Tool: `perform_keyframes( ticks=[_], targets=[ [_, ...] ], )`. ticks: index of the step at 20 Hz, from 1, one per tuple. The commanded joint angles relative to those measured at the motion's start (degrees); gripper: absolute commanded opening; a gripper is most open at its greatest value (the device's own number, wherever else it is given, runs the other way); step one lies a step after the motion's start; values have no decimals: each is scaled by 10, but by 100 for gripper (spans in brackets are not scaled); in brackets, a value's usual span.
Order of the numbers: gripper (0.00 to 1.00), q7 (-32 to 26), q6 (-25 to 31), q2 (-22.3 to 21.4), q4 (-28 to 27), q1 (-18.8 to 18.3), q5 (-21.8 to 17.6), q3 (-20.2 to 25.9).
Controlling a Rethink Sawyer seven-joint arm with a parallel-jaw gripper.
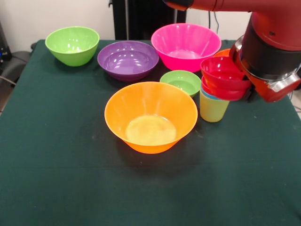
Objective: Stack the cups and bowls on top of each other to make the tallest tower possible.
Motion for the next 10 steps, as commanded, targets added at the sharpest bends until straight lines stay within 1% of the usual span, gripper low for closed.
perform_keyframes(
  ticks=[1,5,10],
  targets=[
    [0,151,-11,-17,114,29,10,1],
    [0,150,-9,-29,148,38,19,-8],
    [0,129,-20,-49,201,46,18,-25]
  ],
)
